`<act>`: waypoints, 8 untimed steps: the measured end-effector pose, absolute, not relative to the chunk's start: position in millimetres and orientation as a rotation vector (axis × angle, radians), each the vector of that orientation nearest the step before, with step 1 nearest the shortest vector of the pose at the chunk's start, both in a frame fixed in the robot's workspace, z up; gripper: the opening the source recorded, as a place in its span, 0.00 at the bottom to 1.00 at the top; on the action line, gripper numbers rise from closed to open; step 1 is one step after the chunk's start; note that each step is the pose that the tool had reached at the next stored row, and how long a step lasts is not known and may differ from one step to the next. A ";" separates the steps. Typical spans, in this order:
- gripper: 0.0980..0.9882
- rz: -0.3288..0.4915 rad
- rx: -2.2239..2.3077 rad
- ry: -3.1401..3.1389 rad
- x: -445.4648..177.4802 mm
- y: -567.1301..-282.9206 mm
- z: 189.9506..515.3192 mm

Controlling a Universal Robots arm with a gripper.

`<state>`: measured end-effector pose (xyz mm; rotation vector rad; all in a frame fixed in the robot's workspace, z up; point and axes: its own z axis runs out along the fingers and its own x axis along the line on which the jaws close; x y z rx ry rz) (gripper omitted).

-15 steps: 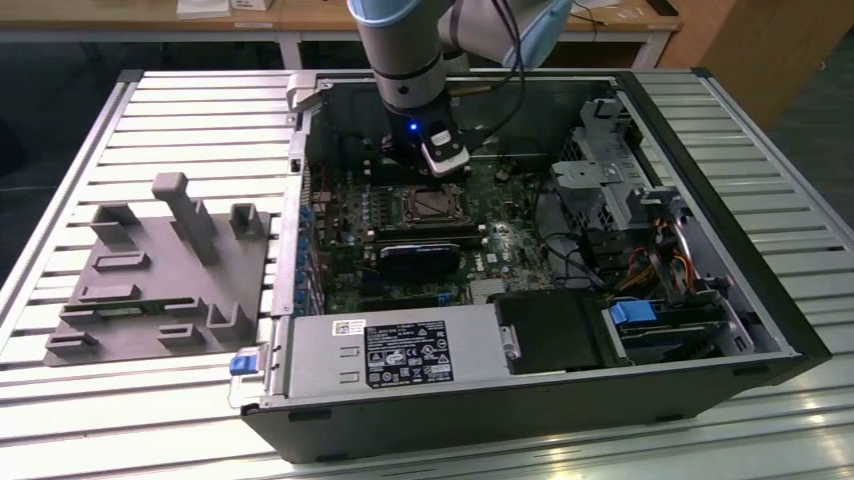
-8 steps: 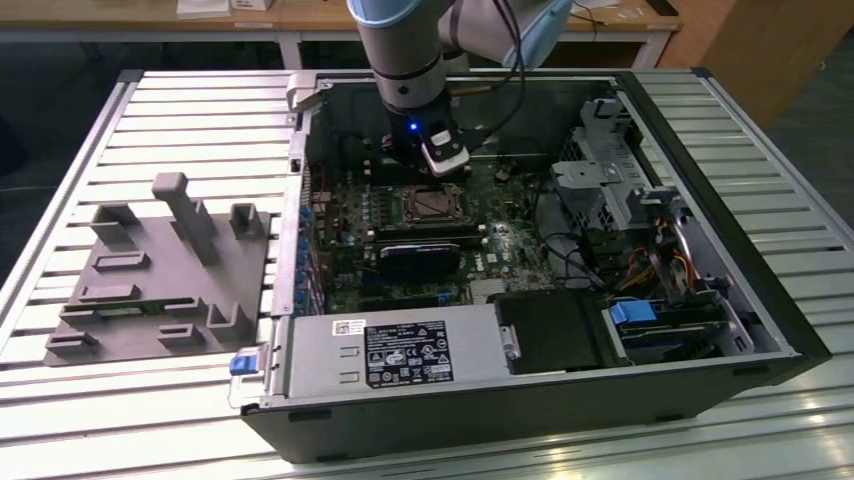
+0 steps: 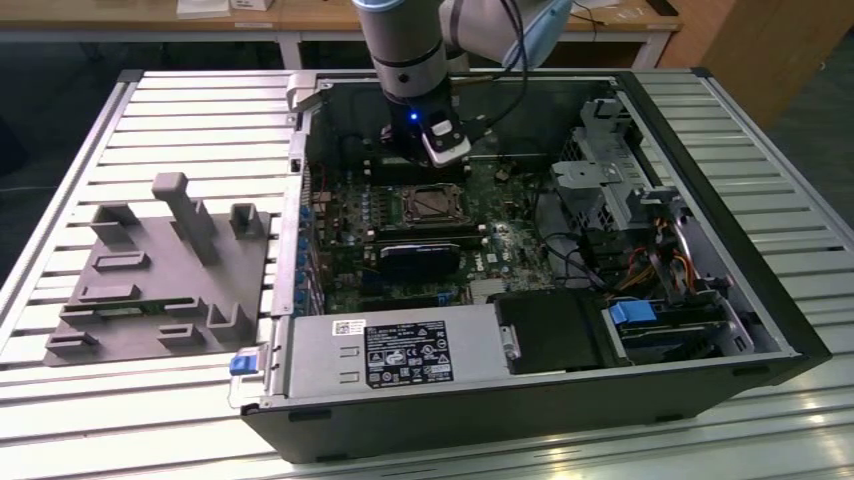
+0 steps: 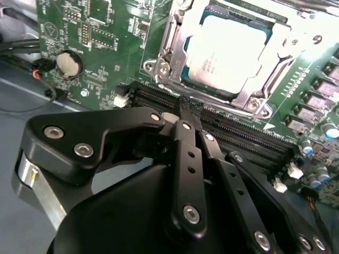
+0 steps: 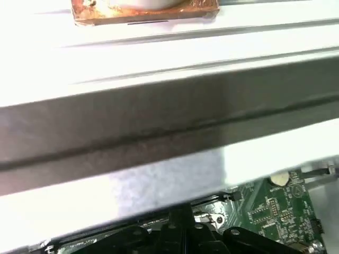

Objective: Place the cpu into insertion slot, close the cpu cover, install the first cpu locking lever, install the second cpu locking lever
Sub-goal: 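Install the first cpu locking lever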

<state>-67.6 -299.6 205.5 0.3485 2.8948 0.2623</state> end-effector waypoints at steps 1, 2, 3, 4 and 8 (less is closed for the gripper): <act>0.00 0.262 0.349 2.895 -67.6 -299.6 207.7; 0.00 0.261 0.348 2.895 -67.6 -299.6 209.5; 0.00 0.257 0.348 2.895 -67.6 -299.6 211.1; 0.00 0.247 0.348 2.895 -67.5 -299.6 212.0; 0.00 0.170 0.357 2.892 -67.6 -299.6 214.4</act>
